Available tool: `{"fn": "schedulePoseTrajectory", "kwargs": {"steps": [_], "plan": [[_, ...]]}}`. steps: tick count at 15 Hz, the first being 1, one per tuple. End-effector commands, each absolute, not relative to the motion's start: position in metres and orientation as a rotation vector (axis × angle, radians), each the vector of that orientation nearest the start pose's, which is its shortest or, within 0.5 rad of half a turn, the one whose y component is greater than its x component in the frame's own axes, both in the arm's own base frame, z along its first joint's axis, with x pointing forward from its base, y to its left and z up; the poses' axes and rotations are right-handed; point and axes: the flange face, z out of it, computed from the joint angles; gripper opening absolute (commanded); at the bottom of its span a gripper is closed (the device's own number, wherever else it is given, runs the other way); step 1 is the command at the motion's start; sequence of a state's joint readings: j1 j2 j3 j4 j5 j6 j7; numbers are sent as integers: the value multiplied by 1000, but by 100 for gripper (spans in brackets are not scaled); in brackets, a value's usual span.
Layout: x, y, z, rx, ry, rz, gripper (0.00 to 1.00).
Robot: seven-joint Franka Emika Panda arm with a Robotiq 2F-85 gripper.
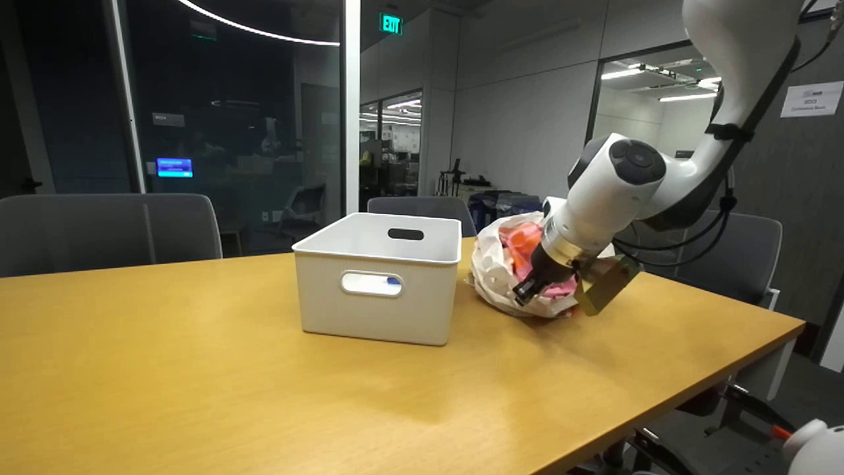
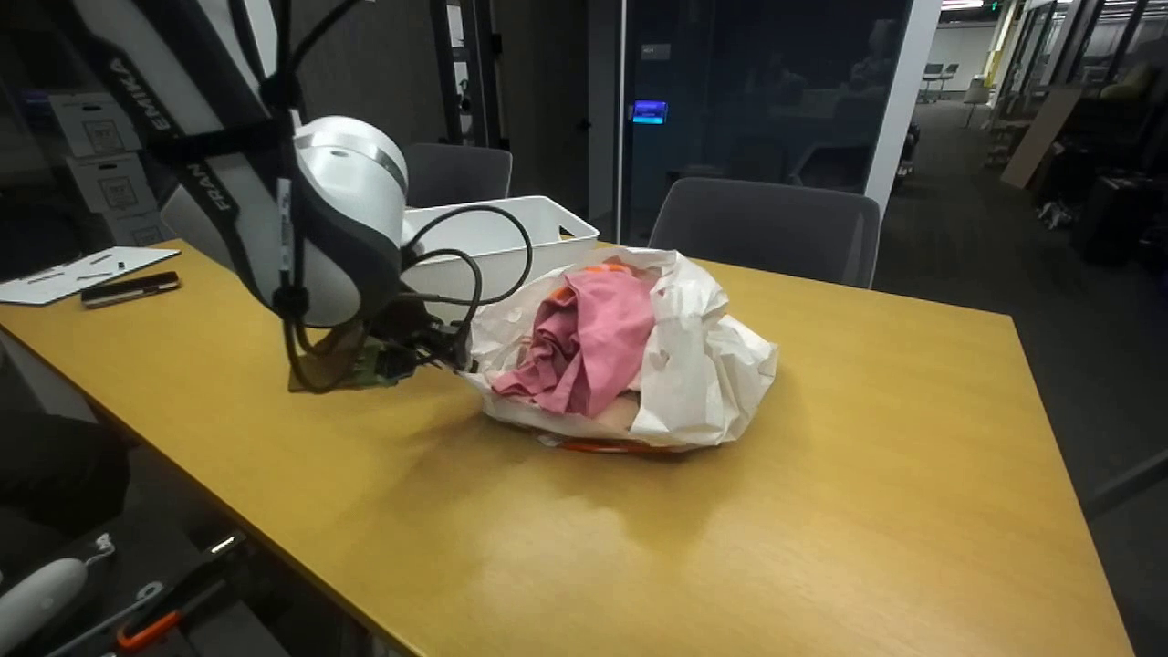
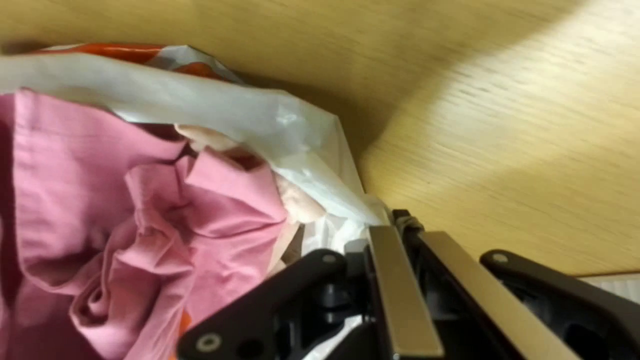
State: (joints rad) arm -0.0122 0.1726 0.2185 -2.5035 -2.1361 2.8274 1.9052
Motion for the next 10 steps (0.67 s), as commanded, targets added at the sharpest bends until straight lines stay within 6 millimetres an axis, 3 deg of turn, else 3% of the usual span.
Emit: {"fn": "schedulePoseTrajectory", "kwargs": {"steps": [1,3,10], "plan": [[376,134,255,-3118,-509,-1128,7],[377,138,287,-3112,-572,-1330,7],[369,161,399,-3068,-948,-1698,7]]}}
